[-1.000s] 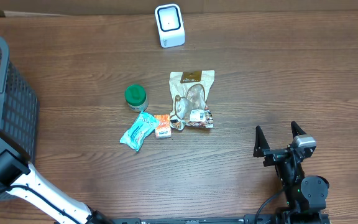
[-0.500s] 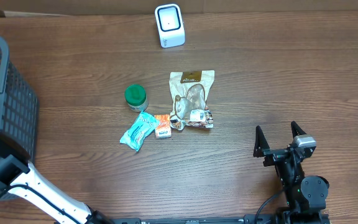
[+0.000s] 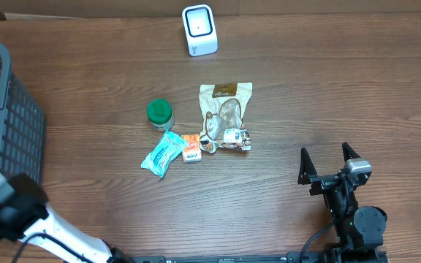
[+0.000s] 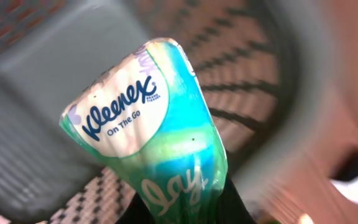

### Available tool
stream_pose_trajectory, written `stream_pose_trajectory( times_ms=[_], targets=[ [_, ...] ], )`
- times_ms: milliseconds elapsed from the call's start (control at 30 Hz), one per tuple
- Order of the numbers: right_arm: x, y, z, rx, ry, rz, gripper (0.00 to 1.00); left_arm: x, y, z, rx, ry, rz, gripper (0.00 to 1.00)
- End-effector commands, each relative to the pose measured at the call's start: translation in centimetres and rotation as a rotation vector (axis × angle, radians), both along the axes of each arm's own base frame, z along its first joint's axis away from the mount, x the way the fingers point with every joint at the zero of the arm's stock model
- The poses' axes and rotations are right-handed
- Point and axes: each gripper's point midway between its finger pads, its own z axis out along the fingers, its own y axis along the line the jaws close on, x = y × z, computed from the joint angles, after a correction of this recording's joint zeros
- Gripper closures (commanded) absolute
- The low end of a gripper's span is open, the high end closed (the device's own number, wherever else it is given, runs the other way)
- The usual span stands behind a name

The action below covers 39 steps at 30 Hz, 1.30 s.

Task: Scan the item barcode
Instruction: 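Lift the Kleenex pack out and carry it toward the table center, then lower the Kleenex pack beside the tissue pack and release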

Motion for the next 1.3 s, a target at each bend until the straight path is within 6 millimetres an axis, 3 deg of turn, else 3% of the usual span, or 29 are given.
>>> stream_pose_trajectory(
  times_ms=[0, 33, 67, 167, 300, 533, 767, 800, 1067, 1267],
  targets=[
    [0.0, 0.0, -0.2, 0.004, -0.001, -0.001, 0.0, -0.2, -5.7, 6.2, 0.067, -0.151, -0.127, 0.96],
    [0.0, 0.0, -0.2, 0.004, -0.001, -0.001, 0.0, -0.3, -6.7, 6.9, 0.082, -0.161, -0.152, 0.96],
    [0.0, 0.0, -0.2, 0.004, -0.001, -0.001, 0.0, -0.6, -9.2, 8.1, 0.117, -0.175, -0.23, 0.96],
    [0.0, 0.0, -0.2, 0.004, -0.002, -0.001, 0.0, 0.1, -13.4, 9.2, 0.169, -0.196, -0.412, 0.96],
    [0.0, 0.0, -0.2, 0.004, -0.001, -0.001, 0.0, 1.2, -19.2, 8.4, 0.161, -0.181, -0.602, 0.96],
    [0.0, 0.0, -0.2, 0.004, -0.001, -0.001, 0.0, 1.4, -25.6, 1.8, 0.142, 0.065, -0.743, 0.96],
    [0.0, 0.0, -0.2, 0.004, -0.001, -0.001, 0.0, 0.5, -31.1, -6.6, 0.129, 0.287, -0.882, 0.96],
    [0.0, 0.0, -0.2, 0.004, -0.001, -0.001, 0.0, 0.5, -32.3, -8.8, 0.117, 0.313, -0.888, 0.96],
    [0.0, 0.0, -0.2, 0.004, -0.001, -0.001, 0.0, -0.5, -35.1, -15.7, 0.05, 0.382, -0.78, 0.95],
    [0.0, 0.0, -0.2, 0.004, -0.001, -0.001, 0.0, -1.8, -34.9, -17.2, -0.015, 0.434, -0.556, 0.96]
  ],
)
